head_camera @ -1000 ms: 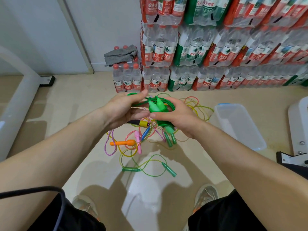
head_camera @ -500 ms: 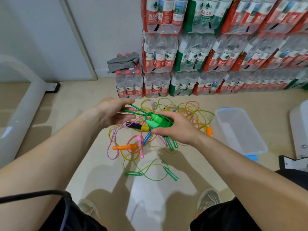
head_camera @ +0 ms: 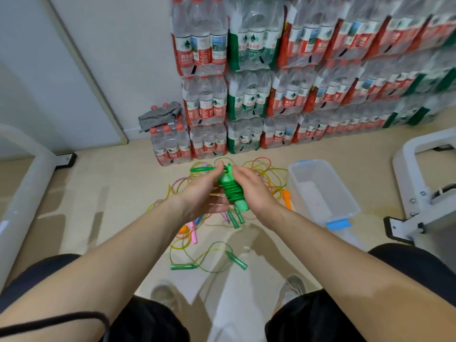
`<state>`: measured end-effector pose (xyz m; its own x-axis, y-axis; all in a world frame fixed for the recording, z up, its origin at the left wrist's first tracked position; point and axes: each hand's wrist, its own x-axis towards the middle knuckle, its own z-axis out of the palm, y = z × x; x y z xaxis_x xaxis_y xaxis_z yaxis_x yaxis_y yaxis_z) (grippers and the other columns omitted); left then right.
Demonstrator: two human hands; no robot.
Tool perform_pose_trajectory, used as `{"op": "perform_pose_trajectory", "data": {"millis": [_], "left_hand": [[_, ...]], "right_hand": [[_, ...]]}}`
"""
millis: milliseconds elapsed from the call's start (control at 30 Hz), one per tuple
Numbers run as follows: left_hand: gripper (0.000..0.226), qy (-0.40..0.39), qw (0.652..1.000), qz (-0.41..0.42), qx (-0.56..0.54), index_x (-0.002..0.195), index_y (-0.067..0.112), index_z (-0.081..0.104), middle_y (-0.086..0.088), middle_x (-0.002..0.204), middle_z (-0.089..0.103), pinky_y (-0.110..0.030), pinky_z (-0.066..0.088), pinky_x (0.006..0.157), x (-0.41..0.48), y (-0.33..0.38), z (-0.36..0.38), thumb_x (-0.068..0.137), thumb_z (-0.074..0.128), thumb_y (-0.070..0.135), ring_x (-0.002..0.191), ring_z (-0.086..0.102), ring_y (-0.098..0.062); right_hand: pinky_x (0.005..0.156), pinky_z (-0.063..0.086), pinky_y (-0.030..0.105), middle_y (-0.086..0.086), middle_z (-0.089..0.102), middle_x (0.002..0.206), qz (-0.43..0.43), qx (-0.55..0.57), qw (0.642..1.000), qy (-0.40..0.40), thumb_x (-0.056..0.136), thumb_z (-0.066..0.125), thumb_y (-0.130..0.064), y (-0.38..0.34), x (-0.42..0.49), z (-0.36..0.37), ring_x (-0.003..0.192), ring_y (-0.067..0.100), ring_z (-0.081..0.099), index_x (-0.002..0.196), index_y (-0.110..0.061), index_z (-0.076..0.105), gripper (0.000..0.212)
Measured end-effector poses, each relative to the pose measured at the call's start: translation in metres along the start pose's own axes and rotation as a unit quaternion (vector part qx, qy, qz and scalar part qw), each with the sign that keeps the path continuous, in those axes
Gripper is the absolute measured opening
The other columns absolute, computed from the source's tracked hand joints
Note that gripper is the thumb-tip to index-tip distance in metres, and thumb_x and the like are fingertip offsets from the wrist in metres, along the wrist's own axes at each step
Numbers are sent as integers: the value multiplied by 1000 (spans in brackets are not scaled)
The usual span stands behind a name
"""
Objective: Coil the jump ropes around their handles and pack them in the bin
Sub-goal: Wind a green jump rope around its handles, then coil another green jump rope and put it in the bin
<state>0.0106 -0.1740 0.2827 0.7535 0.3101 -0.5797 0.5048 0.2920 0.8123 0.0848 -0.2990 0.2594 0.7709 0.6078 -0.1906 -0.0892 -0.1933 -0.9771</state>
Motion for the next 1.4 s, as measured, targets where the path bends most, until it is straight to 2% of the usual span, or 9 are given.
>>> {"op": "perform_pose_trajectory", "data": {"millis": [100,167,400,567,767,1100,1267,1333,1400], "left_hand": [[37,21,999,40,2,102,18,67,0,80,70,-25,54,52,14,3,22,101,49,51,57,67,-14],[36,27,998,51,14,104,16,67,-5,87,70,-23,53,49,29,7,39,102,50,47,58,68,-16],[22,-4,998,69,-4,93,18,62,-4,77,66,-24,52,46,87,2,102,103,53,37,55,67,-13],[17,7,997,80,19,91,22,65,-7,89,69,-41,62,68,133,-12,129,100,60,36,81,69,-26],[19,2,995,88,54,101,20,72,-10,98,73,-52,60,82,188,-23,153,101,58,33,88,71,-27],[32,-43,998,28,46,123,2,58,-16,111,69,-28,60,55,275,-39,235,99,62,23,82,68,-22],[17,-73,995,40,55,97,15,64,-7,107,70,-34,56,80,301,-56,248,102,49,10,95,68,-25],[21,-76,956,139,249,102,19,69,-2,109,72,-30,48,86,314,-68,241,100,49,13,104,65,-25],[24,-85,830,228,501,114,25,70,2,122,69,-29,44,93,325,-85,230,98,52,22,114,59,-26]], "right_hand": [[92,43,7,-4,60,127,16,81,996,27,107,42,-16,-1,0,-12,117,7,56,139,-10,58,36],[104,45,26,-1,64,126,25,113,991,60,106,42,-13,3,5,-29,123,17,57,134,-11,61,35],[59,54,26,8,65,102,99,136,982,81,104,54,-29,34,25,-105,82,18,63,123,-3,65,34],[76,58,41,5,71,100,121,116,980,104,99,59,-44,66,55,-131,89,21,68,113,-10,70,38],[62,58,33,3,65,89,129,86,978,140,100,60,-38,95,88,-155,74,18,66,97,-13,65,26],[80,60,47,1,72,86,142,9,944,299,91,56,-63,151,132,-242,84,25,71,92,-22,68,43],[74,61,45,7,71,99,181,42,948,260,93,70,-19,179,132,-278,88,27,72,111,-21,65,19],[77,59,44,9,71,98,177,20,945,274,90,73,-11,195,135,-289,84,26,71,110,-18,65,23],[74,57,36,7,67,96,183,-43,940,285,86,76,-8,213,142,-296,81,24,67,109,-17,64,27]]}}
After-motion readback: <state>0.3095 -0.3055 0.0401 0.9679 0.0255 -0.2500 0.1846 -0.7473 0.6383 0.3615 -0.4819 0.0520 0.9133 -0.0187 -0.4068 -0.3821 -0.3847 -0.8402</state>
